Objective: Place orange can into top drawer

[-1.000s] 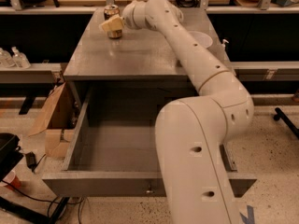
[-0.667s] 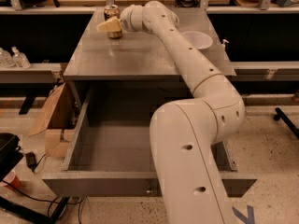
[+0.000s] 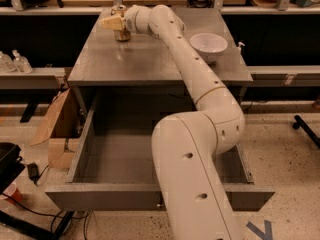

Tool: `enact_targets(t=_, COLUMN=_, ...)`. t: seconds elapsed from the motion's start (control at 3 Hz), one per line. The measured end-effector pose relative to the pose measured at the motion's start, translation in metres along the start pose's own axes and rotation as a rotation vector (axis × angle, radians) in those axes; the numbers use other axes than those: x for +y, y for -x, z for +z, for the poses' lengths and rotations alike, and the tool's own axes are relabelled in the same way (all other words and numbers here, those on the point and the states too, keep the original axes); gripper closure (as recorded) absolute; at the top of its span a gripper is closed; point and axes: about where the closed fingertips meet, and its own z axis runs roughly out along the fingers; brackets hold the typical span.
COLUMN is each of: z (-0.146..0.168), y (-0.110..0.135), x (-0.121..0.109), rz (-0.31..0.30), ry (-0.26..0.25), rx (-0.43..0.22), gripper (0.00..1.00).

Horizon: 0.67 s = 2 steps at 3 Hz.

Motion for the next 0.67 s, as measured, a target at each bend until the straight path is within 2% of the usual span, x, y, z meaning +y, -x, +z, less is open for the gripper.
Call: enact_targets(t=0.67, z=0.0124, y=0.007, x=0.008, rz=0.012, ry=0.009, rx=-0.027, gripper=0.61)
